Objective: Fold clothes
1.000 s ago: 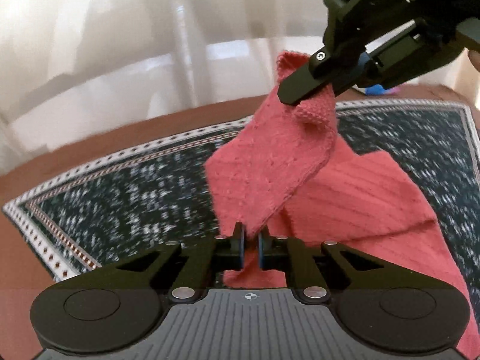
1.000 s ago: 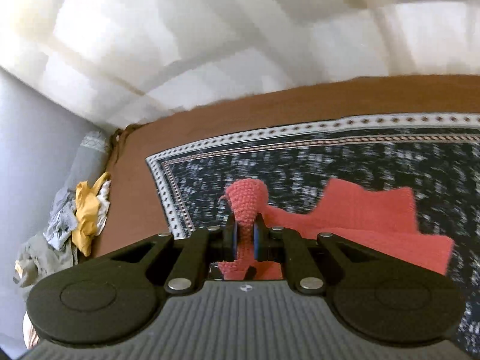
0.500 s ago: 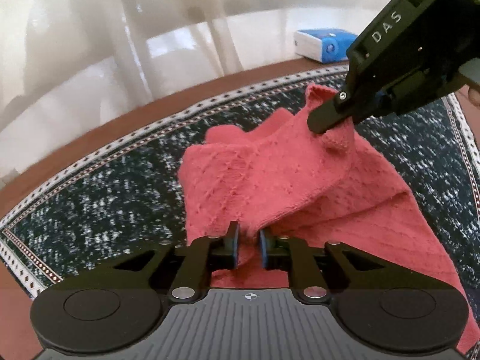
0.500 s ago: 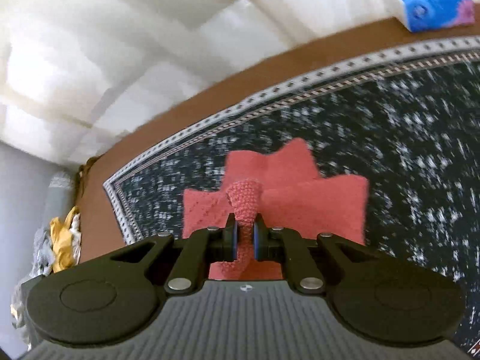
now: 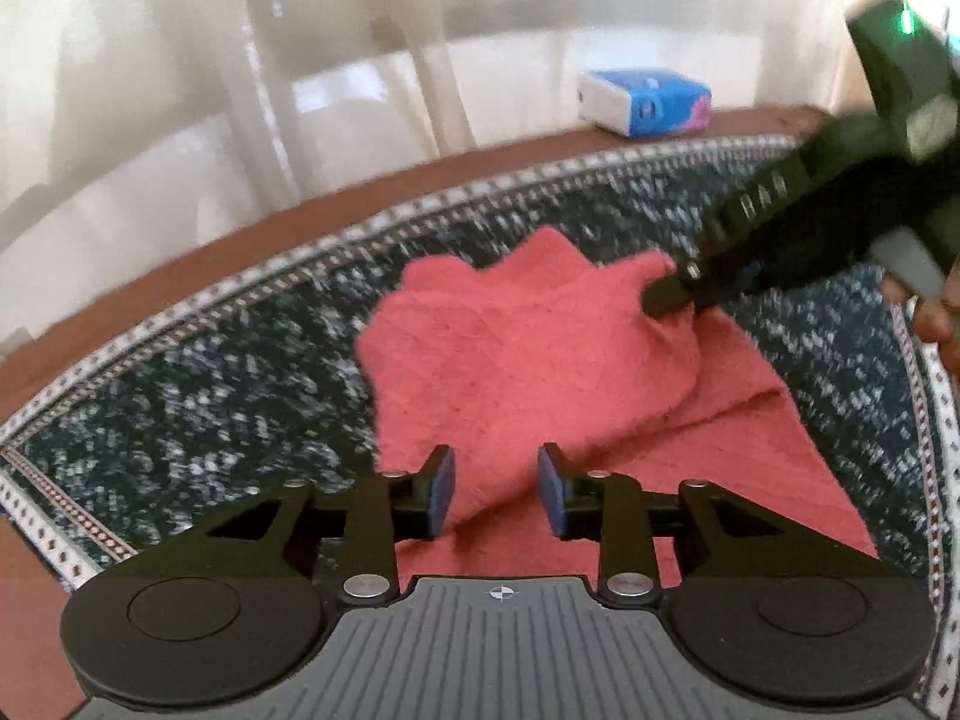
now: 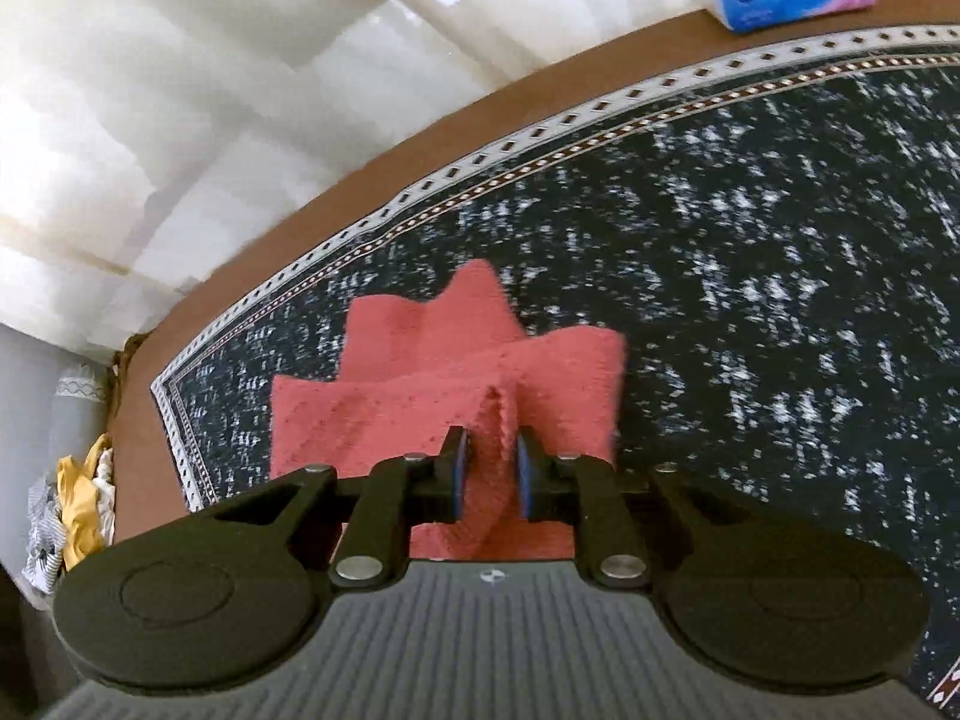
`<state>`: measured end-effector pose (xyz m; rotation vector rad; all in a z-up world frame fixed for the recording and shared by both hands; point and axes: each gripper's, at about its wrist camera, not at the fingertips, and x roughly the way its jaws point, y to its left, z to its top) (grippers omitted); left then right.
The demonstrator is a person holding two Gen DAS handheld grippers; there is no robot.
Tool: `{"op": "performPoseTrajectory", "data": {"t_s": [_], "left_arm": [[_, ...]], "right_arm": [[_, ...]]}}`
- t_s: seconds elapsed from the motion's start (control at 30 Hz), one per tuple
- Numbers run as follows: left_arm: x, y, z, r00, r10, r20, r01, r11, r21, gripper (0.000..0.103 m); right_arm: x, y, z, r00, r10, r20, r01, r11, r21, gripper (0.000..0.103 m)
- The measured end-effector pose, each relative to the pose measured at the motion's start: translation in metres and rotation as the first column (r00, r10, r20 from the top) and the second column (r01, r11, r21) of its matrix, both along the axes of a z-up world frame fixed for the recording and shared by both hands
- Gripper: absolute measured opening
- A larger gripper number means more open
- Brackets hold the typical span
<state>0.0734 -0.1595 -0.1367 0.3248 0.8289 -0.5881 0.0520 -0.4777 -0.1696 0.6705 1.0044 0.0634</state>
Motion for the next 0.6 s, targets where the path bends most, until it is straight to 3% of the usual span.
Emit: {"op": "performPoseTrajectory", "data": {"t_s": [0.1, 0.17, 0.23, 0.33, 0.47, 0.6], "left_arm": [[0.011, 0.015, 0.011, 0.998, 0.067, -0.009, -0.068, 0.996, -0.056, 0.053], [0.022, 0.019, 0.011, 0.995, 0.102, -0.015, -0.103, 0.993, -0.065, 0.054], [0.037, 0.017, 0.004, 0.992, 0.121, -0.034, -0.123, 0.991, -0.056, 0.054], [0.061, 0.010, -0.009, 0.987, 0.123, -0.104, -0.130, 0.989, -0.068, 0.054], [0.076, 0.002, -0.019, 0.986, 0.106, -0.128, -0.115, 0.991, -0.071, 0.054], [0.086, 0.003, -0.028, 0.981, 0.103, -0.164, -0.117, 0.990, -0.079, 0.053]], "right_arm": [[-0.008, -0.008, 0.002, 1.000, -0.012, 0.008, 0.012, 1.000, 0.000, 0.024], [-0.014, -0.014, 0.005, 1.000, -0.025, 0.014, 0.025, 1.000, -0.009, 0.024], [-0.020, -0.018, 0.010, 0.999, -0.040, 0.022, 0.041, 0.999, -0.024, 0.031], [-0.026, -0.019, 0.018, 0.997, -0.047, 0.053, 0.048, 0.998, -0.030, 0.035], [-0.023, -0.013, 0.019, 0.998, -0.024, 0.056, 0.029, 0.996, -0.088, 0.054], [-0.018, -0.013, 0.010, 0.999, -0.030, 0.038, 0.033, 0.996, -0.079, 0.054]]}}
